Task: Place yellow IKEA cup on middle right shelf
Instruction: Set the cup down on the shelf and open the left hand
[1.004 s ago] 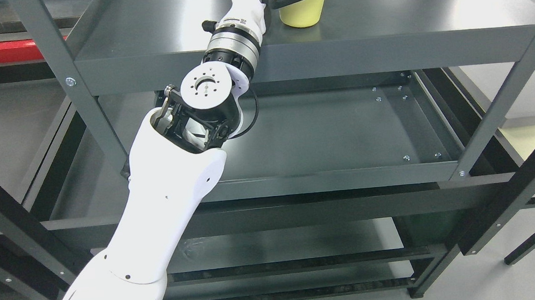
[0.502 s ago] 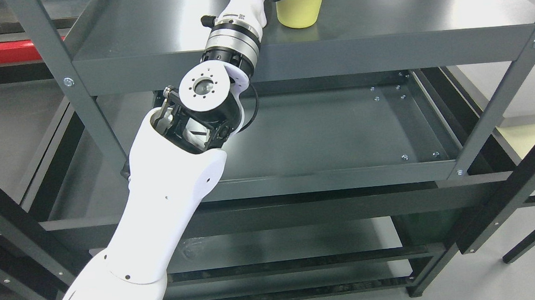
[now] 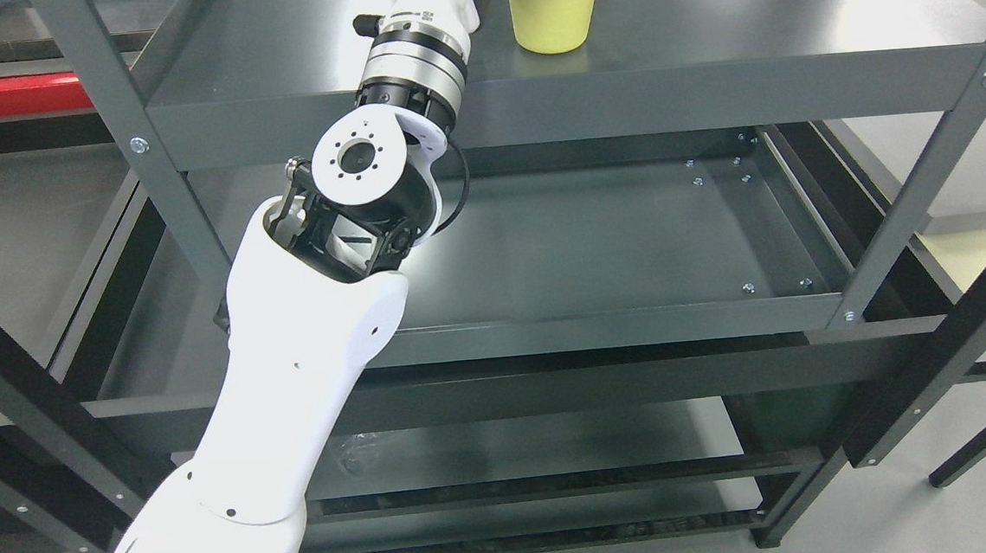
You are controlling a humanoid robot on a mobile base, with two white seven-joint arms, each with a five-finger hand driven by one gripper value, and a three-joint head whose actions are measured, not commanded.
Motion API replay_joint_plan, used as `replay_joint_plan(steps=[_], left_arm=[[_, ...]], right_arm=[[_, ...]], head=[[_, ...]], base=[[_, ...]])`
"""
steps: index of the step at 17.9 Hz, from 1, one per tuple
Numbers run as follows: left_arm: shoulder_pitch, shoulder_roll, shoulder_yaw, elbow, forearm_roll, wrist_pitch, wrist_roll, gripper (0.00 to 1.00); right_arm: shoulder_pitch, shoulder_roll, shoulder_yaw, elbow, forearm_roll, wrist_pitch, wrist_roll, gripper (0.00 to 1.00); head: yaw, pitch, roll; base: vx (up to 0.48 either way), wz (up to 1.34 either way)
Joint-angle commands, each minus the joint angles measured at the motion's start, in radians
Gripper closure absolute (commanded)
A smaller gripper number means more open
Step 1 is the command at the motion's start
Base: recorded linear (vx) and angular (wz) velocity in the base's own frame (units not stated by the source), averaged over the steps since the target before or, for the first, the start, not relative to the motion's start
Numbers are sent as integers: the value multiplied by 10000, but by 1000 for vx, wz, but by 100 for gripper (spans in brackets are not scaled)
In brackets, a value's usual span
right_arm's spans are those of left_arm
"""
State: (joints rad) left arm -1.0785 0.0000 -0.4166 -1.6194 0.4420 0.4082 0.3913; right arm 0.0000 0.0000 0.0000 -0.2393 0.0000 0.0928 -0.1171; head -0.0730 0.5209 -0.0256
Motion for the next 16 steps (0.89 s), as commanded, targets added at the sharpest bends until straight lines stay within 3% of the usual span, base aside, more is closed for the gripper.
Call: replay_joint_plan(steps=[1,11,16], left_arm=[[-61,175,484,-403,-3,-78,-1,1],[-367,175,486,-847,13,-983,-1,1],[-92,175,-1229,-1201,13,-1258,-17,1]], right_arm=[[138,-175,169,0,-245,8,5,1],[138,-175,169,0,-245,8,5,1],[138,-175,169,0,-245,8,5,1]], head=[[0,0,0],[0,0,0],[0,0,0]], base=[[-32,0],[-57,100],[-127,220]])
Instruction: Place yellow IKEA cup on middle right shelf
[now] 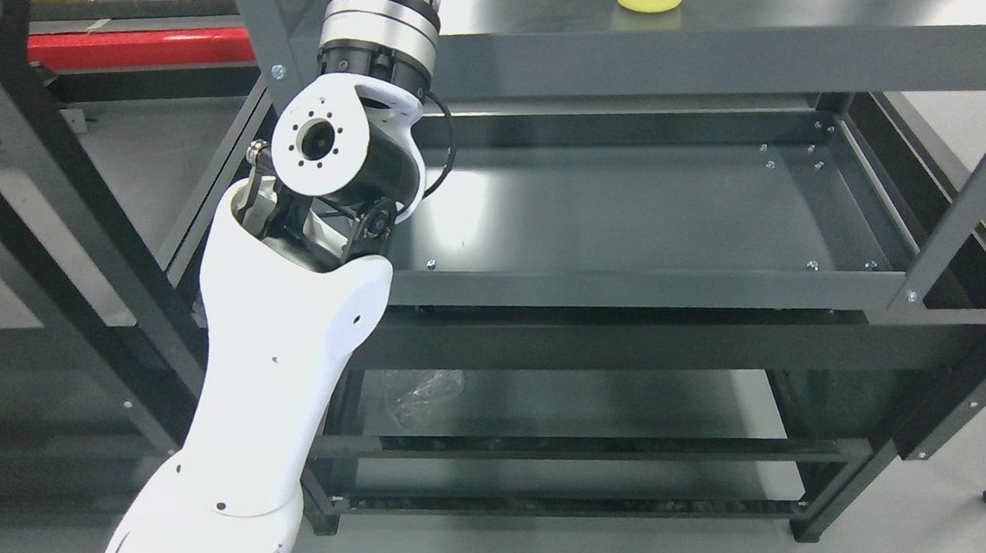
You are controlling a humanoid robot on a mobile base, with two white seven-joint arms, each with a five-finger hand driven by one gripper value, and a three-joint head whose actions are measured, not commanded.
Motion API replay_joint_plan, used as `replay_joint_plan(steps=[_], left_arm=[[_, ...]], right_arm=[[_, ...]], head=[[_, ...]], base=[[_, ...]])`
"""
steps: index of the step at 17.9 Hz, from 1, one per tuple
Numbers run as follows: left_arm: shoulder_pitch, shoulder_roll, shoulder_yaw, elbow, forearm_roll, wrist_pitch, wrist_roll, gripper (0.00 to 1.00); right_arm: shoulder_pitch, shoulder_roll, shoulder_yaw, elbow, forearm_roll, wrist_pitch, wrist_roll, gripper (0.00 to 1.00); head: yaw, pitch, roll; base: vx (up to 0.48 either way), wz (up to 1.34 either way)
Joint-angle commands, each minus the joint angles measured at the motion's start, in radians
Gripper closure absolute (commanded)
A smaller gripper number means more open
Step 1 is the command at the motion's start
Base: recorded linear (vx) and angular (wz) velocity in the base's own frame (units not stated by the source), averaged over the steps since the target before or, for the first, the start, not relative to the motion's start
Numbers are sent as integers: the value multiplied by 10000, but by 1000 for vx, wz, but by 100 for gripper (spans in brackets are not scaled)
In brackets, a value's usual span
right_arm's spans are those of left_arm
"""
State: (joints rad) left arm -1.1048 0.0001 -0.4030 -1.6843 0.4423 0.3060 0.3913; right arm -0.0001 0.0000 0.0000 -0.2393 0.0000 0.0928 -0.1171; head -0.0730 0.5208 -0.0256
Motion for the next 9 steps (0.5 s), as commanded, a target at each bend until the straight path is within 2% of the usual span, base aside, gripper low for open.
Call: replay_joint_plan(steps=[1,3,5,7,9], left_arm=[[294,174,-1750,-552,10,-511,-62,1],[707,174,-2425,-537,-66,-1352,-642,1],[1457,174,-2597,-507,-737,-2410,-1867,1],[2681,174,-2247,-476,-2023,-3590,-3337,1],[3939,174,-1421,-461,-2412,-4147,-4307,1]], right_arm=[[139,-175,169,0,-245,8,5,1],[139,-175,169,0,-245,8,5,1],[139,-175,169,0,-245,8,5,1],[139,-175,169,0,-245,8,5,1],[139,-175,169,0,-245,8,5,1]], head=[[0,0,0],[0,0,0],[0,0,0],[0,0,0],[0,0,0]], base=[[-179,84],[-181,0],[-184,49],[-156,70],[-114,99]])
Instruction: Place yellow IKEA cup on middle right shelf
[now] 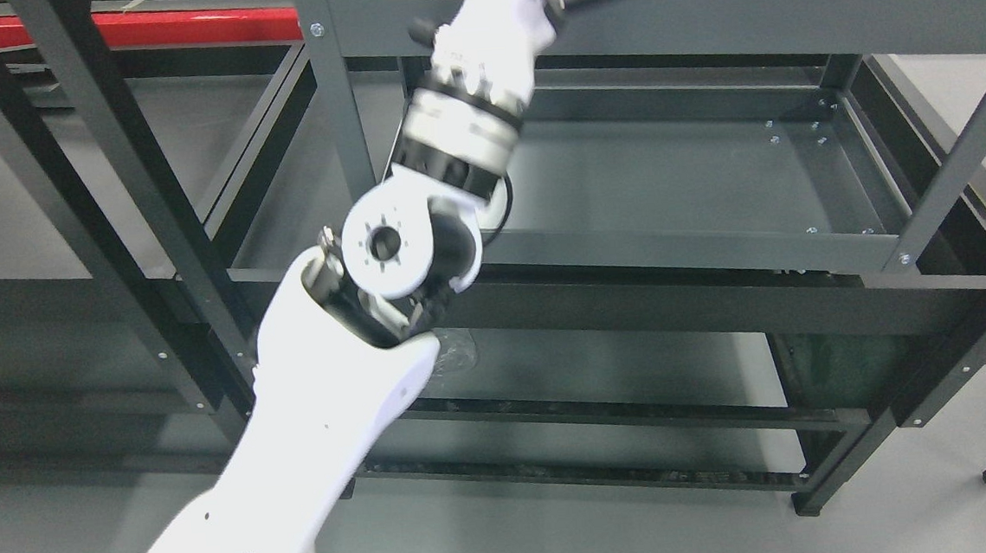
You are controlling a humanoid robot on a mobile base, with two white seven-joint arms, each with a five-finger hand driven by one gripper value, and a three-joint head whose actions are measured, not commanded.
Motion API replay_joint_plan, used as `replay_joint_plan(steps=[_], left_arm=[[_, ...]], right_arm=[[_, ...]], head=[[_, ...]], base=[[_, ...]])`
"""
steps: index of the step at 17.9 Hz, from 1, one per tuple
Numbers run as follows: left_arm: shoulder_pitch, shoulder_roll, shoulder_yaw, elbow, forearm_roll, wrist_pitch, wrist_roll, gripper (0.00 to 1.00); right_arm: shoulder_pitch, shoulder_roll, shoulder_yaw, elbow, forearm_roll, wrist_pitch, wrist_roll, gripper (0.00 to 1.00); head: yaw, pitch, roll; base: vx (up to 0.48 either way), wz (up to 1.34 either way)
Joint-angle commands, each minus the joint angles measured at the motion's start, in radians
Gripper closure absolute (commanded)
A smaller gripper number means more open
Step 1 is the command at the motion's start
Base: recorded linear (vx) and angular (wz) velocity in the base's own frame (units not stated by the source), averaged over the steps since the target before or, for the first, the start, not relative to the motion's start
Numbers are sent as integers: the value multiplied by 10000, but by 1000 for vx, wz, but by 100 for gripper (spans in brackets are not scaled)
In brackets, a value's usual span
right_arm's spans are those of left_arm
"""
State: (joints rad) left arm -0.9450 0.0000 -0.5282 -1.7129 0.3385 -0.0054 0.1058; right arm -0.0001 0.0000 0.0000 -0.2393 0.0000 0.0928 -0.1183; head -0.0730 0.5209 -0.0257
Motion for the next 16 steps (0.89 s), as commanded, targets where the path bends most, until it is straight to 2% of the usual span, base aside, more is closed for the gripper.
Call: replay_joint_plan(steps=[1,3,8,13,16], left_arm=[[3214,174,292,-175,-1421,-1126,-1943,1],[5024,174,1290,-175,-1422,-1234,-2407,1],[7038,174,2764,70,-1437,-1327,-2163,1],[8130,174,3975,882,-2063,-1296,-2132,2],[8315,174,5613,1297,-2465,-899,-2086,1]], right_arm=[[139,-175,169,0,-246,8,17,1],[139,-175,169,0,-246,8,17,1],[139,-175,169,0,-246,8,17,1],[139,-175,169,0,-246,8,17,1],[139,-175,169,0,-246,8,17,1]], head=[[0,0,0],[0,0,0],[0,0,0],[0,0,0],[0,0,0]], base=[[-94,52],[-82,24],[-55,-50],[-21,-25],[21,8]])
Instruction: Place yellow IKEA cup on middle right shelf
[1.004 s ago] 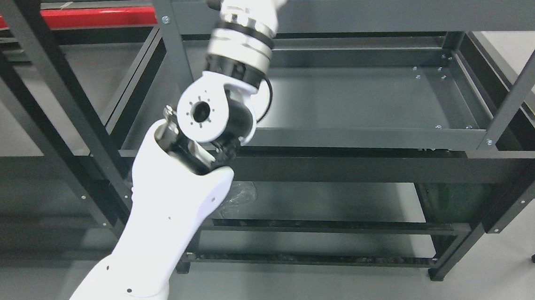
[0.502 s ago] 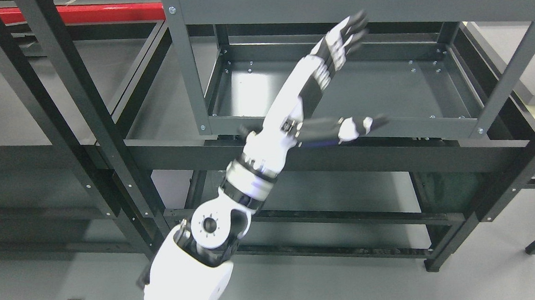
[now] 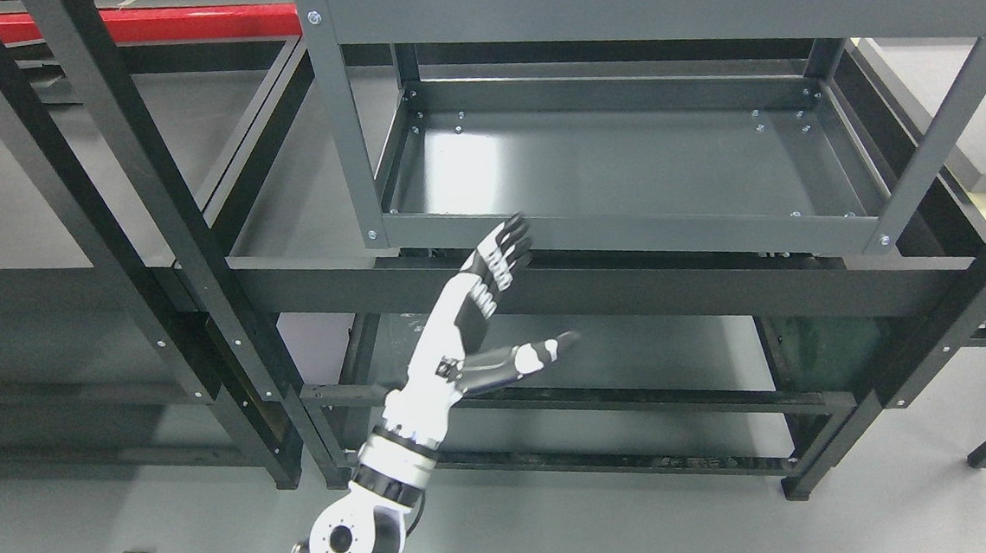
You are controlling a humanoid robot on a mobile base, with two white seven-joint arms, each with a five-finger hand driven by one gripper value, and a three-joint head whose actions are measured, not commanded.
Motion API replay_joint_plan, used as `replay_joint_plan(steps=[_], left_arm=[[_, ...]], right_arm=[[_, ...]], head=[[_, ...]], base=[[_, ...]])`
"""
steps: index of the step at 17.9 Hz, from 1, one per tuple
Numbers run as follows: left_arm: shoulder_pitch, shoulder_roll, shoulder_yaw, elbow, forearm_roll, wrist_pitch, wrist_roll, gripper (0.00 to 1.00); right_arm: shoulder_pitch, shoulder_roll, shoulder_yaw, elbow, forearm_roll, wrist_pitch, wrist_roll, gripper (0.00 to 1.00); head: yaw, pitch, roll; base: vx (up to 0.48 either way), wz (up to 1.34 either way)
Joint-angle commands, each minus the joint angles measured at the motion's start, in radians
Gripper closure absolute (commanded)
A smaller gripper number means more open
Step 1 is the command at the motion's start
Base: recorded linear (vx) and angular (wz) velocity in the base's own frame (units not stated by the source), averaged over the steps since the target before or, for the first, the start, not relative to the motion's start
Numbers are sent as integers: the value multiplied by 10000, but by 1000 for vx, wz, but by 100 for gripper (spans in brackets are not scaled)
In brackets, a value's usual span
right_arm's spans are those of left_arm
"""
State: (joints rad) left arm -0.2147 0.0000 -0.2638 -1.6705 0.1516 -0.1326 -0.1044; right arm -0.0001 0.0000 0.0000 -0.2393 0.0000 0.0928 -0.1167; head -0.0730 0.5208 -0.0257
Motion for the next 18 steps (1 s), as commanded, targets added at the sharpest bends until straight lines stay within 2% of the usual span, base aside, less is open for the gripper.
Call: replay_joint_plan(steps=[1,5,8,18], left_arm=[[1087,175,3188,889,-580,405,16,1],[1334,175,3282,859,-580,375,46,1],[1349,175,3374,782,-565,375,536,1],[1993,175,3343,751,-565,-162,522,2]], right_arm=[[139,-175,169,0,-245,8,1,1],[139,-175,169,0,-245,8,1,1],[139,-175,169,0,-245,8,1,1],[139,-175,169,0,-245,8,1,1]], head=[[0,0,0],[0,0,0],[0,0,0],[0,0,0]], base=[[0,0],[0,0],[0,0],[0,0]])
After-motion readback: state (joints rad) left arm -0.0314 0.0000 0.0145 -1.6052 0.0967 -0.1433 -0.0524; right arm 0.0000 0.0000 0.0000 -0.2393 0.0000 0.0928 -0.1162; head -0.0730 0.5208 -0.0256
